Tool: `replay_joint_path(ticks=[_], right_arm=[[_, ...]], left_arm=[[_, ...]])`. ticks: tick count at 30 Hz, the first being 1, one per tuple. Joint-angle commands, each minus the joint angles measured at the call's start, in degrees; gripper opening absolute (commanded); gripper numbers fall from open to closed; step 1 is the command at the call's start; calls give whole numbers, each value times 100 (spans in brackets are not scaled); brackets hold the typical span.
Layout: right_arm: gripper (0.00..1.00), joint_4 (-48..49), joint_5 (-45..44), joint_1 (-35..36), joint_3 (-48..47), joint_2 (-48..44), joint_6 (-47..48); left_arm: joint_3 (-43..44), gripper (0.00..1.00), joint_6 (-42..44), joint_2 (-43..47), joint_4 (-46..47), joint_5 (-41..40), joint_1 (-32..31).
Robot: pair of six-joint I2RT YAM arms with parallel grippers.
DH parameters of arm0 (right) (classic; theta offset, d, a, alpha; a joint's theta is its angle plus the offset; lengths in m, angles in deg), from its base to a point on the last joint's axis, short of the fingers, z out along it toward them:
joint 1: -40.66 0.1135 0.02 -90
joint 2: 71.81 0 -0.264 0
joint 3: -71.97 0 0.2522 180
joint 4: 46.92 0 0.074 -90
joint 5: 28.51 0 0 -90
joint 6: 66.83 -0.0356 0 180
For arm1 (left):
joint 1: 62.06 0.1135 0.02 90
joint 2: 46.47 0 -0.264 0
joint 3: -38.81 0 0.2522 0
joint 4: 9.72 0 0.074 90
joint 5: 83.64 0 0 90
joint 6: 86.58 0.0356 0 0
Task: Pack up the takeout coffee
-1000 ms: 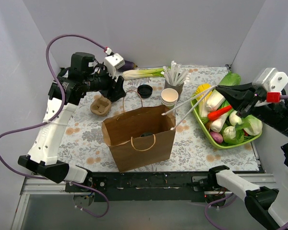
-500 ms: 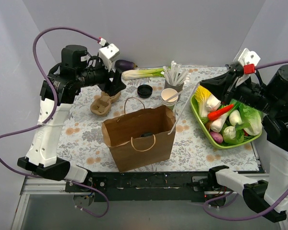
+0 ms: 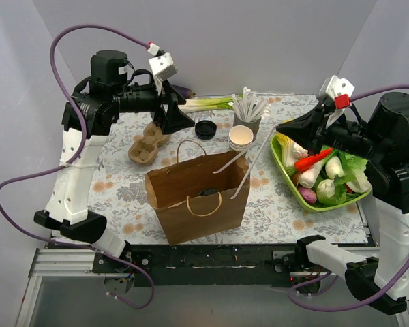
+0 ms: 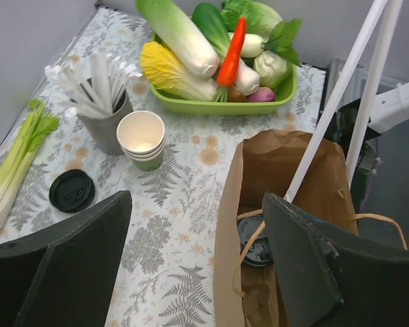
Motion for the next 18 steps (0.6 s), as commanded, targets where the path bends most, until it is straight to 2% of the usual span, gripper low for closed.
replay_joint_path(ticks=[1,3,6,9,18], right_arm=[[1,-64,321,-21,476,-170,-9],[1,-73,304,-30,607,-231,18],[1,-108,382,-30,880,-319,53],[1,-134,470,-21,1179,-355,62],[1,-125,269,-21,1566,-337,246]], left_arm=[[340,78,-76,-374,20,750,-202],[287,78,-76,-366,11,856,-464],[-221,78,12,-164,99,777,-1034],[-670,78,99,-120,143,785,-1317],[-635,77,381,-401,38,662,-1397]])
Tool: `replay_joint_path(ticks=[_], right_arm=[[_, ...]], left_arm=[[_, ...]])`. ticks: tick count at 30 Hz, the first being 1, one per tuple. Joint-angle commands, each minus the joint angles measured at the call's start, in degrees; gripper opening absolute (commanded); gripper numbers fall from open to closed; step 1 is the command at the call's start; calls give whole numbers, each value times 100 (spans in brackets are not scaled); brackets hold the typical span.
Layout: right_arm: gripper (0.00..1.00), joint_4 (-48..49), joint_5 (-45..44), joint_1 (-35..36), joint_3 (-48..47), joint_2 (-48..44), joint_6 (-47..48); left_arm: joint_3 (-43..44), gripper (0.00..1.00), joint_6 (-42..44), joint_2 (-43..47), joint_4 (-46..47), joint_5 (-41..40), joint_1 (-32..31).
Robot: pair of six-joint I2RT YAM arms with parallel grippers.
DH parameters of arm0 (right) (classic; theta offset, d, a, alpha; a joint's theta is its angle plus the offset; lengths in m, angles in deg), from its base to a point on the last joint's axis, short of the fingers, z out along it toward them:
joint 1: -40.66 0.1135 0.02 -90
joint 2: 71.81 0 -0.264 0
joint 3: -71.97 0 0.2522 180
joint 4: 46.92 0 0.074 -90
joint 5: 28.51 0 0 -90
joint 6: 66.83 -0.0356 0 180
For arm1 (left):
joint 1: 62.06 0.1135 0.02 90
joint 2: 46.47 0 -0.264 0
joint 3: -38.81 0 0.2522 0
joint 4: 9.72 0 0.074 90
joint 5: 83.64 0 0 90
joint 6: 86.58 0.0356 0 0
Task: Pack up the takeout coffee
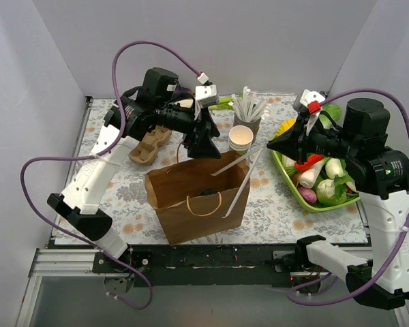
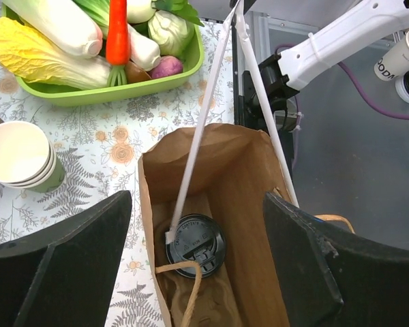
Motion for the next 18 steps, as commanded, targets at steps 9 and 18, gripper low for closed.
replay_joint_path(ticks=[9,18], right_arm=[[1,111,-117,-28,87,98,76],[1,172,-108,-19,-10,239,5]], left_arm=[[24,54,-424,-133,556,441,-601],[-1065,38,-1284,218,1022,413,-752]])
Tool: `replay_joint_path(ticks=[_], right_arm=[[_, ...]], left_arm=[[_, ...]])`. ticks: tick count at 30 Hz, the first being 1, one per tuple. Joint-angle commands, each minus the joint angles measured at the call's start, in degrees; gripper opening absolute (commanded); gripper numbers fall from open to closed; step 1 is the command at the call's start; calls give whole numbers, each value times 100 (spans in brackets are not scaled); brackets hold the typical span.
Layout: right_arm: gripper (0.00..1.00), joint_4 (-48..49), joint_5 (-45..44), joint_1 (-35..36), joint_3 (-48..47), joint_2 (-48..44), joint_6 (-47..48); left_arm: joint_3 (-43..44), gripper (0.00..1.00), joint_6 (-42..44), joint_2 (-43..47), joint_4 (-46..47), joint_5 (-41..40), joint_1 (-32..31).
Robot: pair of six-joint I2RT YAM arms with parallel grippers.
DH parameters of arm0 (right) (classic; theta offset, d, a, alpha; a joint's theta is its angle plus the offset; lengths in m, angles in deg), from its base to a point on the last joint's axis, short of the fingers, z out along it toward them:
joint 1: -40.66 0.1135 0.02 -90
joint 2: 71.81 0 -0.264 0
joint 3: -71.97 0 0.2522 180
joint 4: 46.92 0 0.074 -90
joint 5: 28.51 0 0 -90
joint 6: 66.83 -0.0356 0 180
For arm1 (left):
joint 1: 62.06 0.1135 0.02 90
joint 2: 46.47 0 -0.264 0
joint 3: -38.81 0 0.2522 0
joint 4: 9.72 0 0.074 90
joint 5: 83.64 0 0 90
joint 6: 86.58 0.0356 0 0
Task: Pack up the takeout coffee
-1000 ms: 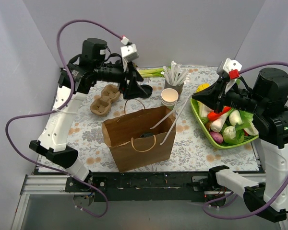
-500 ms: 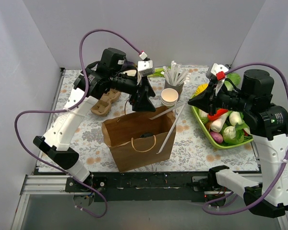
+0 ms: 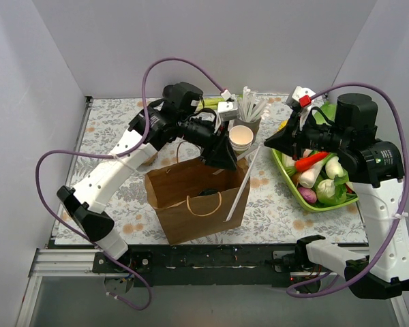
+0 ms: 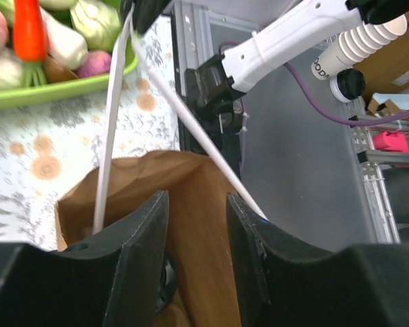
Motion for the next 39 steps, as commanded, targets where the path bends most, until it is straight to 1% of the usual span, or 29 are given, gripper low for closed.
replay_joint_path(ticks=[1,7,11,14,15,20,24,29,30,32,36,37,38,39], right_arm=[[1,181,-3,-19,-124,-19,-58],[1,181,-64,-28,-97,-45,-67],[1,181,-117,-19,-115,-36,-67],[1,181,-187,-28,-115,-10,-67],[1,190,-196,-19,-106,-10,-67],[1,216,-258,-19,-53,-10,-84],[1,225,-284,-28,-27,8,-102],[1,278,-328,-19,17,16,-111],[1,278,-328,-19,17,25,-111],[1,295,-337,-19,34,16,-111],[1,287,-372,-19,52,16,-102],[1,269,-390,-19,35,16,-102],[1,260,-433,-28,8,16,-102],[1,199,-538,-19,-35,16,-102]], left_arm=[[-458,38,-553,339,355,135,-48],[-459,40,-966,32,690,530,-49],[-327,42,-1020,-179,743,1039,-49],[-186,42,-1037,-320,769,1190,-75],[-169,43,-1055,-355,769,1164,-92],[-239,55,-1283,-382,998,962,-206],[-142,54,-1415,-470,1121,708,-330],[94,47,-1406,-619,1147,672,-453],[130,43,-1406,-663,1139,663,-462],[165,38,-1406,-707,1139,654,-479],[244,20,-1389,-786,1104,514,-506],[262,9,-1371,-786,1069,488,-506],[271,3,-1310,-778,1025,435,-514],[271,0,-1284,-751,911,417,-506]])
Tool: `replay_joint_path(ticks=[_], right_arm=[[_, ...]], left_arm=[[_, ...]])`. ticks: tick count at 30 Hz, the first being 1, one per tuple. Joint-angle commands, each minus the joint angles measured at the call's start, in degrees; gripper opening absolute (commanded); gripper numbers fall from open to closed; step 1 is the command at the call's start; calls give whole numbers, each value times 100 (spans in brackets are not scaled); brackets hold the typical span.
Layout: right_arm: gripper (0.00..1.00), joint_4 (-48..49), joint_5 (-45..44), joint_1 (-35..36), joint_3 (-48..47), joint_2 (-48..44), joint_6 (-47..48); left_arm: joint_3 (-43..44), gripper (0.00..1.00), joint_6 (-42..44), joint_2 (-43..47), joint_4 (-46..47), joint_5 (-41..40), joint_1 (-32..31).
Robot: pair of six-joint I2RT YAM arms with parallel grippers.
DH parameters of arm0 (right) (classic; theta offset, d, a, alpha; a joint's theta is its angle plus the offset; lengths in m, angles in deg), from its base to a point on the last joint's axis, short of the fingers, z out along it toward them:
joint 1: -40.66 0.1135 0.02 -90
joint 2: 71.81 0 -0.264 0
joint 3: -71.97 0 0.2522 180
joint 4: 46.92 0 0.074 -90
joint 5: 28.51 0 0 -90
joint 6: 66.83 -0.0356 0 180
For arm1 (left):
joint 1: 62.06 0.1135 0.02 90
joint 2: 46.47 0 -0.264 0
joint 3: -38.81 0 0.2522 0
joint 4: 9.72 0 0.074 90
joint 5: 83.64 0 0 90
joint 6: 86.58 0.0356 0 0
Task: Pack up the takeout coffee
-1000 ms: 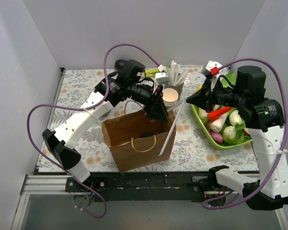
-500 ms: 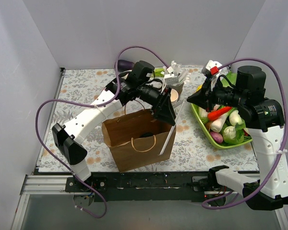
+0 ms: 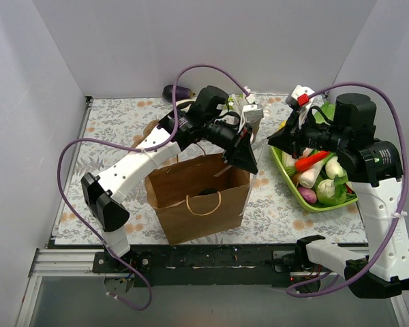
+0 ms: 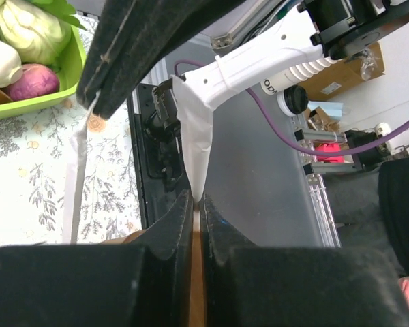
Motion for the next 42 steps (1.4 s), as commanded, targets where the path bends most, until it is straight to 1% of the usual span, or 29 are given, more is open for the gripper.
replay_joint_path(ticks=[1,2,3,4,5,6,8,9,13,15,16,17,20,21,23,26,30,31,32,34,35,37,38,39,40,41,42], right_arm=[[2,103,-229,-19,-186,10,-26],[6,50,-229,-28,-274,27,9],[24,-64,-220,-19,-353,54,62],[30,-100,-238,-28,-502,71,63],[35,-117,-264,-28,-573,71,63],[45,-144,-316,-19,-643,80,63],[55,-196,-448,-19,-828,115,28],[67,-188,-510,-19,-898,133,-7],[77,-407,-467,-28,-1311,326,62],[80,-486,-73,-19,-1452,388,63],[80,-521,173,-19,-1479,440,45],[80,-548,689,-19,-1444,475,-51],[76,-435,1298,-19,-1278,502,-192],[73,-390,1361,-19,-1146,493,-288],[72,-355,1624,-19,-1136,581,-315],[68,-206,1792,-28,-1075,669,-429],[64,267,2117,-19,-864,748,-719],[61,339,2161,-19,-794,766,-737],[52,374,2188,-19,-794,792,-755],[42,375,2214,-19,-837,906,-737],[23,383,2275,-19,-837,933,-737],[2,558,2311,-28,-820,959,-877],[1,585,2294,-19,-837,977,-895],[1,577,2285,-19,-907,1012,-895],[1,542,2250,-28,-1030,1029,-878],[1,394,2136,-71,-1414,1064,-791],[1,305,2048,-107,-1644,1143,-729]], left_arm=[[221,0,144,143,-200,-147,-16],[238,0,222,178,-261,-156,-16],[229,0,267,196,-358,-199,-7],[221,0,293,231,-393,-226,-7],[212,0,328,309,-403,-244,1],[186,0,390,362,-394,-305,10],[133,0,434,485,-359,-340,10],[124,0,495,521,-350,-366,10],[290,0,671,661,-411,-480,54],[396,0,689,714,-403,-595,63],[422,0,698,723,-411,-691,81],[449,0,707,723,-420,-718,89],[458,0,707,732,-412,-771,107],[484,0,715,732,-420,-780,116],[519,0,724,715,-420,-806,116],[563,0,707,688,-385,-806,116],[625,0,724,609,-385,-806,116],[625,0,724,583,-376,-806,116],[651,0,716,565,-368,-815,116],[756,0,715,521,-376,-841,116],[774,0,724,504,-394,-867,116],[818,0,768,486,-411,-955,116],[836,0,768,477,-420,-990,116],[853,3,725,486,-438,-1043,116],[888,15,672,486,-429,-1209,116],[993,26,637,495,-429,-1324,116],[1055,46,619,521,-438,-1394,133]])
